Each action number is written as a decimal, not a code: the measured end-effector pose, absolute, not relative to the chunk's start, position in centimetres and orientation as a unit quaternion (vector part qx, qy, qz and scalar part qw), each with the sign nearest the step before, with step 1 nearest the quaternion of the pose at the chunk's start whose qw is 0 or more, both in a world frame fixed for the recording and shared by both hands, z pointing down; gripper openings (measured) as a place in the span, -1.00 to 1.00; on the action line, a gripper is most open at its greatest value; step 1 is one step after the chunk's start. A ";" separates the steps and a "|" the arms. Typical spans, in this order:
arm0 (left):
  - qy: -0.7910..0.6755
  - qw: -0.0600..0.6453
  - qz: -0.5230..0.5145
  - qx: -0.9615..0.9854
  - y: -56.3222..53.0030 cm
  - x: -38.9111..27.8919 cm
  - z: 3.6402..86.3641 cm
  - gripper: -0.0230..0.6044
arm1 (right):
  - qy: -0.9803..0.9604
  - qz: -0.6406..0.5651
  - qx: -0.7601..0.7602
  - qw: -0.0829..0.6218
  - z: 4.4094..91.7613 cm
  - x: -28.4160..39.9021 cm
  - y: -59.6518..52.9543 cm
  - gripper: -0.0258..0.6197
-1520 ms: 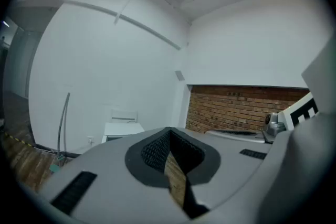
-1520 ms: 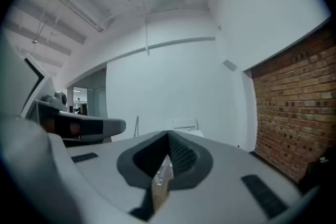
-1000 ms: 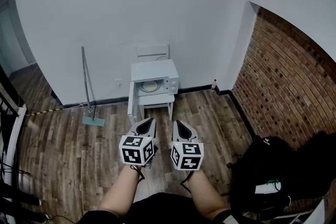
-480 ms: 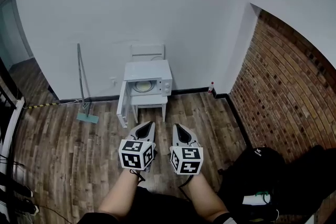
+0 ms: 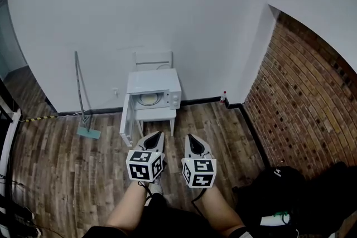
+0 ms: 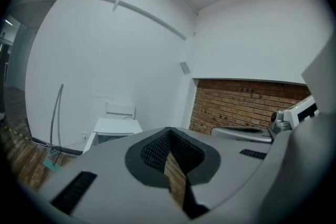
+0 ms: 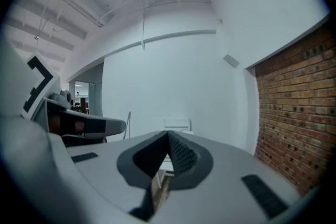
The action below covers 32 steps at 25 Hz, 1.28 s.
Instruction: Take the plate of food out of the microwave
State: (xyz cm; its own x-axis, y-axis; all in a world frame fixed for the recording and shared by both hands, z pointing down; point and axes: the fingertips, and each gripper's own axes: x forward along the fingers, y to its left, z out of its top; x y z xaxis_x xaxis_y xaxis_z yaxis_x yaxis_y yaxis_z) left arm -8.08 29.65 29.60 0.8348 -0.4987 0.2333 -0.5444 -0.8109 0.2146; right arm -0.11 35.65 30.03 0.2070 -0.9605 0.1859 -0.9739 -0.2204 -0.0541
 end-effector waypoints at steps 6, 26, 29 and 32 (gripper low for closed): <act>-0.257 0.151 0.077 0.951 21.1 -6.1 28.6 -0.94 | -0.622 0.076 0.778 0.047 28.2 1.2 27.3 -0.90; -0.260 0.210 0.076 0.939 1.7 -6.2 32.6 -0.94 | -0.608 0.118 0.781 0.079 32.0 3.6 8.8 -0.90; -0.264 0.212 0.086 0.937 0.1 -5.5 33.5 -0.94 | -0.612 0.125 0.777 0.079 32.7 4.4 6.8 -0.90; -0.272 0.212 0.094 0.934 -1.7 -4.4 34.3 -0.94 | -0.621 0.129 0.769 0.077 33.3 5.6 4.4 -0.90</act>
State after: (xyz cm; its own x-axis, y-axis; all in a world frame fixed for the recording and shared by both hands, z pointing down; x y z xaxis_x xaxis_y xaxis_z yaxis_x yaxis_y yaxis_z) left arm -4.41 -1.70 34.25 0.8339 -0.4687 0.2915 -0.5486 -0.7618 0.3445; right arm 5.62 4.35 33.30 0.1951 -0.9357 0.2940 -0.9755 -0.2162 -0.0405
